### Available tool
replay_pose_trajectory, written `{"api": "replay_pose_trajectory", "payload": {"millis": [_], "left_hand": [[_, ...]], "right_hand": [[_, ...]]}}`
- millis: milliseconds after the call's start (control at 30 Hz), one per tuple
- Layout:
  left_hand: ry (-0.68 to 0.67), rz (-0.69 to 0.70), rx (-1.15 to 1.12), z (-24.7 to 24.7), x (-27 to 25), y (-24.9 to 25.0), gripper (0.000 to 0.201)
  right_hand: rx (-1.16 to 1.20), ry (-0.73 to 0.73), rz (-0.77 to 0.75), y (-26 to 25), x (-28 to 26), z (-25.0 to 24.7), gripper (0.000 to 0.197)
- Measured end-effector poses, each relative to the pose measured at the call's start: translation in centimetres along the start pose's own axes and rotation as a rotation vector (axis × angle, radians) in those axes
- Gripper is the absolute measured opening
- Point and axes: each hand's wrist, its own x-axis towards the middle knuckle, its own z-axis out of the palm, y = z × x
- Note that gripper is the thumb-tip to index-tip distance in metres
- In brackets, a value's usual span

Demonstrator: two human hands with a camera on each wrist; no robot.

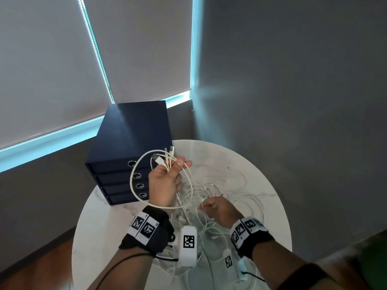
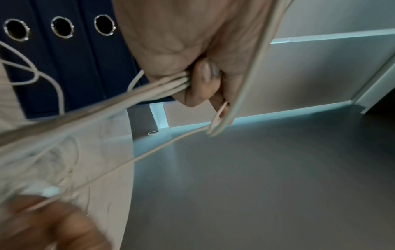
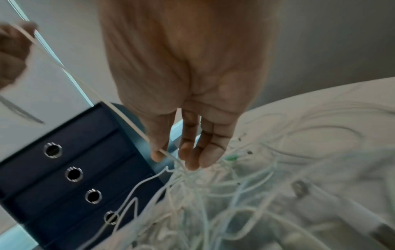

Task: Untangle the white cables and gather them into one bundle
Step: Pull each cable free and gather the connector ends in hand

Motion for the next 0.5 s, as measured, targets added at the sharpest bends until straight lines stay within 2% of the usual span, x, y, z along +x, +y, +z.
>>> {"api": "replay_pose_trajectory", "payload": {"millis": [100, 233, 333, 433, 500], "left_hand": [[0.033, 0.016, -0.054, -0.3, 0.1, 0.6, 0.01], [0.065, 0.06, 0.006, -1.5, 0.5, -0.4, 0.019], [0.089, 0.082, 0.122, -2.3, 0.8, -1.6, 0.02], [0.121, 0.042, 0.09, -2.1, 0.7, -2.2, 0.015], [0.05, 0.015, 0.07, -1.6, 0.4, -2.5, 0.015]], "right_hand": [[-0.008, 0.02, 0.012, 0.7, -0.3, 0.5, 0.007], [0.188, 0.167, 0.015, -3.8, 0.8, -2.0, 0.017], [0.368, 0.262, -0.112, -9.1, 1.9, -4.5, 0.014], [0.494, 0.238, -0.26, -14.6, 1.4, -6.1, 0.013], [0.588, 0.198, -0.343, -17.5, 0.8, -6.5, 0.012]]}}
